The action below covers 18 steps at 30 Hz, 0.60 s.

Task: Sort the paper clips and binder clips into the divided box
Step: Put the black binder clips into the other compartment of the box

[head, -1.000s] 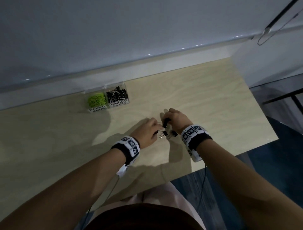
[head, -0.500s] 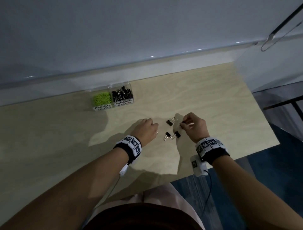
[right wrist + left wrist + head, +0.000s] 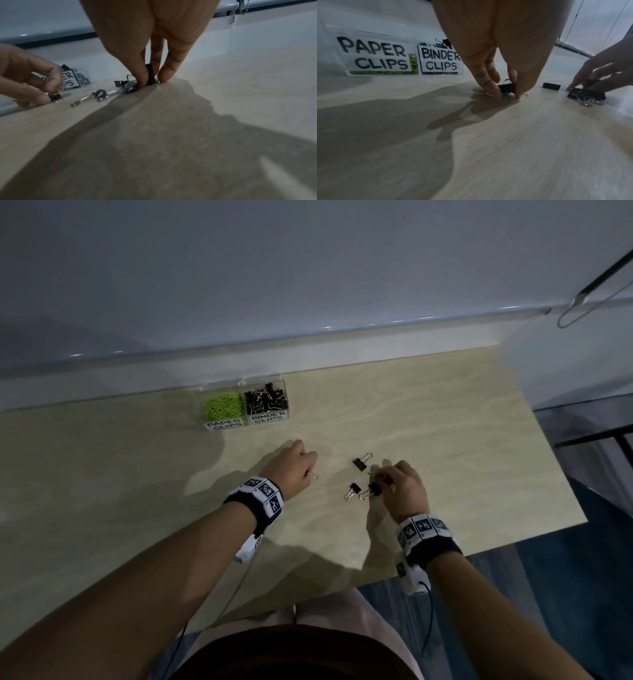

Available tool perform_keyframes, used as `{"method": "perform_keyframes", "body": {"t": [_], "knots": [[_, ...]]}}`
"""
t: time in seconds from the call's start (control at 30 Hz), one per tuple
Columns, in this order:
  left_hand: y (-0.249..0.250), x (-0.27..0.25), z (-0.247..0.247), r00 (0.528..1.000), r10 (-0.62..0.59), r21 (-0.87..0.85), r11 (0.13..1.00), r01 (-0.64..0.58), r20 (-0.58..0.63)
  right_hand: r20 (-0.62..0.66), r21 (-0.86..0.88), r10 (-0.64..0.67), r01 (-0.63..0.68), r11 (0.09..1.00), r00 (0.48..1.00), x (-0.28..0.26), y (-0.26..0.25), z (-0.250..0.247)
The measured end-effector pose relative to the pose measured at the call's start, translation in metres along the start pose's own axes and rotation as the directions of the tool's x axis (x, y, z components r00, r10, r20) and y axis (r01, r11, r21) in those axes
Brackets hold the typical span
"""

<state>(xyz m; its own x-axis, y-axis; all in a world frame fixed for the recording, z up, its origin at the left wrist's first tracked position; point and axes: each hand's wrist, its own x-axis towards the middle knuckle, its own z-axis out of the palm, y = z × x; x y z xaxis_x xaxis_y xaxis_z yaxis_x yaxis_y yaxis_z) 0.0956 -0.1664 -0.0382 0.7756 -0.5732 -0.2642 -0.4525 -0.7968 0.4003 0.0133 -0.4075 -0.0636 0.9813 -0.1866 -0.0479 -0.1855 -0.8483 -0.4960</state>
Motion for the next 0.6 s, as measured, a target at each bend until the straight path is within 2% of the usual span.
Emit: {"method": "perform_keyframes", "body": {"t": [0.2,0.43,0.5,0.6], "knots": [[0.002,0.002,-0.003,0.999,0.024,-0.021,1.000,-0.023,0.030,0.046,0.013,0.012,-0.013,1.000,0.999,0.008,0.000,-0.005],[0.001,0.004,-0.006,0.995,0.054,0.139,0.988,-0.065,0.080,0.165,-0.030,0.006,-0.001,1.000,0.986,0.021,-0.008,-0.009],[-0.002,0.003,-0.009,0.998,0.044,0.116,0.992,-0.050,0.055,0.155,-0.014,0.009,-0.007,1.000,0.988,0.025,-0.012,-0.009],[-0.013,0.002,-0.020,0.996,-0.018,-0.048,0.999,0.014,-0.084,0.114,0.079,-0.014,0.005,0.997,0.993,0.041,-0.026,-0.004]]}}
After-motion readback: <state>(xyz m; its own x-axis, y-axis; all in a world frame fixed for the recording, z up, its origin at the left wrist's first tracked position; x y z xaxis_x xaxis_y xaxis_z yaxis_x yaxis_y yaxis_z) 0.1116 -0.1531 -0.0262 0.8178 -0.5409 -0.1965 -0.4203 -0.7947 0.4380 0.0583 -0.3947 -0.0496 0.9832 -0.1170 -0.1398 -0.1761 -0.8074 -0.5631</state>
